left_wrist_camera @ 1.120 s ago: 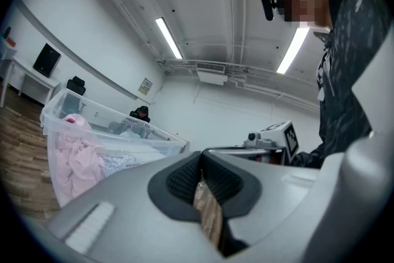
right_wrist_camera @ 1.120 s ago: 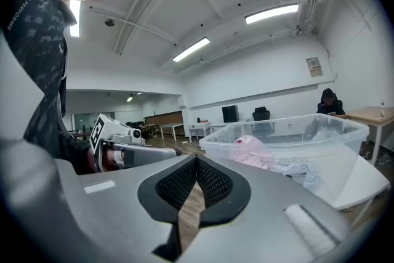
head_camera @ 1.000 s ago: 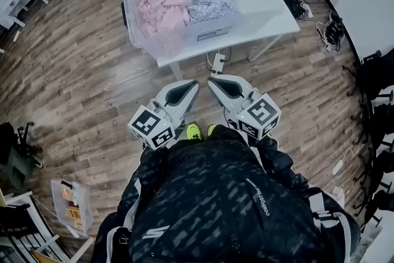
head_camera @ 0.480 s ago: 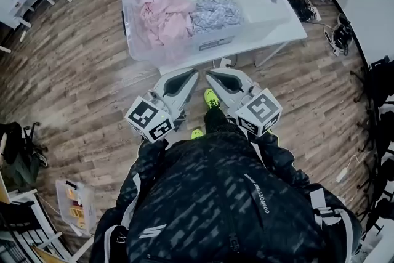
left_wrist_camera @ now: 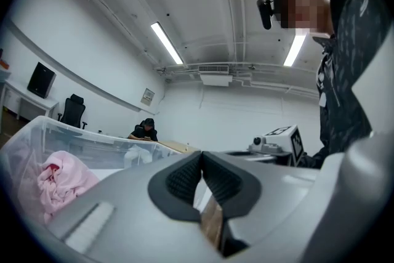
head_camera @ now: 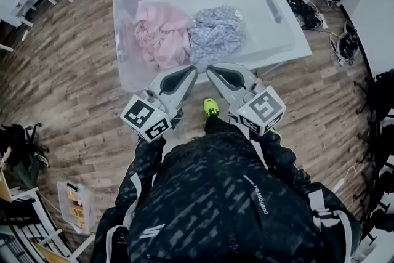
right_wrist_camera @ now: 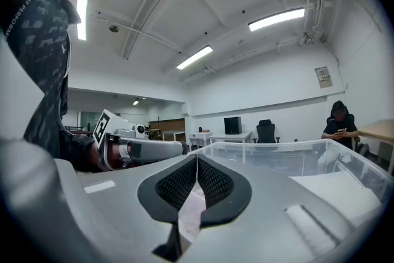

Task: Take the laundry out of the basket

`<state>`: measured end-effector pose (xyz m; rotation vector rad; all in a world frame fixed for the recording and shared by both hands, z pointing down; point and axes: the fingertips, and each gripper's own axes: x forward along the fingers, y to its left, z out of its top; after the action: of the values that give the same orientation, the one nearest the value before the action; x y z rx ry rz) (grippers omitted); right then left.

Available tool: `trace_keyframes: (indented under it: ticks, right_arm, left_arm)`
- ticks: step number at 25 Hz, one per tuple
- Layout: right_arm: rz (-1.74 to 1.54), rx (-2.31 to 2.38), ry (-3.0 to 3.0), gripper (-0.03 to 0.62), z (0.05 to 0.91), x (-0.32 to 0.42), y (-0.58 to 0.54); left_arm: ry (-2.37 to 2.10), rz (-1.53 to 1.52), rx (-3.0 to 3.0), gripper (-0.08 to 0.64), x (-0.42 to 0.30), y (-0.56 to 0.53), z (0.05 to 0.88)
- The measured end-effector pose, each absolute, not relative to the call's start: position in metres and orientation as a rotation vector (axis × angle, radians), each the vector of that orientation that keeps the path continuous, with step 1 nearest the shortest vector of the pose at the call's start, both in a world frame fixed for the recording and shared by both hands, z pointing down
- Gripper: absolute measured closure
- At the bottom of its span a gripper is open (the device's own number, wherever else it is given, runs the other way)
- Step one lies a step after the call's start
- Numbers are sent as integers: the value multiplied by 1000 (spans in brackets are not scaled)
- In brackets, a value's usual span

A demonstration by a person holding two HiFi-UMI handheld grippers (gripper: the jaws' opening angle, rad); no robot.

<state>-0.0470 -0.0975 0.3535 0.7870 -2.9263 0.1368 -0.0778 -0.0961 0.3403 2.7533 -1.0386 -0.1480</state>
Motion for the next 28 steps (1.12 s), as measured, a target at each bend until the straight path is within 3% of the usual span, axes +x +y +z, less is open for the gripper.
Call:
trace_keyframes:
  ticks: [21, 28]
  right_arm:
    - [74, 570, -2940, 591, 345, -32, -247]
    - [42, 473, -2843, 524, 372, -41, -282]
  left_arm:
    - [-1188, -80, 2723, 551, -57, -247, 343]
    - [-1203, -66, 2688, 551, -63, -274, 364]
